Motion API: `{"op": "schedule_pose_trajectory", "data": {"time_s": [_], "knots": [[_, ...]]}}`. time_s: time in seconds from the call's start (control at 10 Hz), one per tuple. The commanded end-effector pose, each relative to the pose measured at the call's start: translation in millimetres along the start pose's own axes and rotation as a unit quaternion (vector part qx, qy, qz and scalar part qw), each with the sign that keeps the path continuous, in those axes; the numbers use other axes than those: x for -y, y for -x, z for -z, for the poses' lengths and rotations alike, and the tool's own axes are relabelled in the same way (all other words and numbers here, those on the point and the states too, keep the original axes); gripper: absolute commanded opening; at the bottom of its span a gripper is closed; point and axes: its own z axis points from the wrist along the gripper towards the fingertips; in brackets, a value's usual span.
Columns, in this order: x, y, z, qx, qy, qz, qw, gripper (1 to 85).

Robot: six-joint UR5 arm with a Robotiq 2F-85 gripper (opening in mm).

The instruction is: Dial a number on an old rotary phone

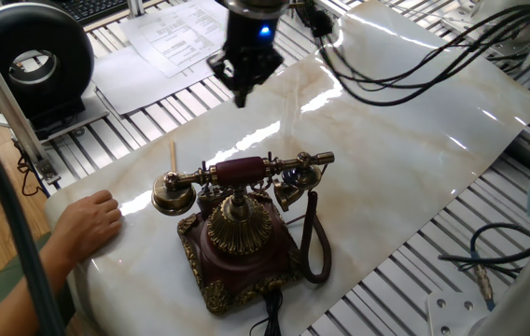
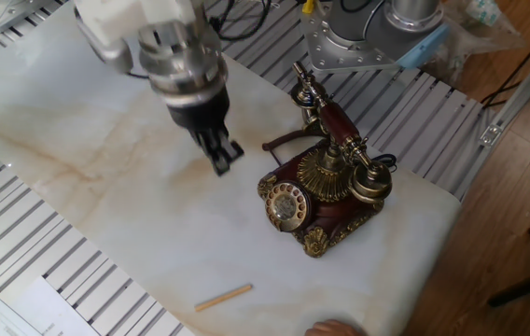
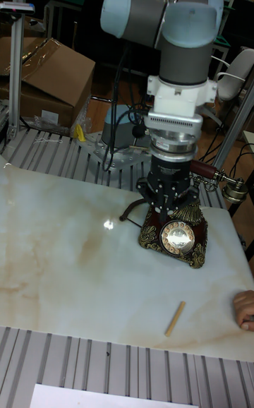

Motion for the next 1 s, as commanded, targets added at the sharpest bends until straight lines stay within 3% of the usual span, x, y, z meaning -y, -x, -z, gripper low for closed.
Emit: {"op": "schedule_pose_trajectory", "data": {"time_s": [0.0,0.2,0.3,0.4,0.6,0.8,0.9], "knots": [[-16.4,20.9,-24.7,0.025,0.001,0.008,0.9997,1.3],[-15.2,16.1,-23.3,0.019,0.004,0.010,0.9998,1.3],[-10.2,8.5,-13.7,0.008,-0.002,0.012,0.9999,1.3],[-0.9,-4.0,7.4,-0.006,-0.015,0.017,0.9997,1.3],[-3.9,-15.0,7.7,-0.027,-0.009,0.014,0.9995,1.3],[-4.9,-2.9,7.3,-0.004,-0.008,0.022,0.9997,1.3],[-6.1,3.3,7.3,0.008,-0.006,0.037,0.9993,11.0]]}}
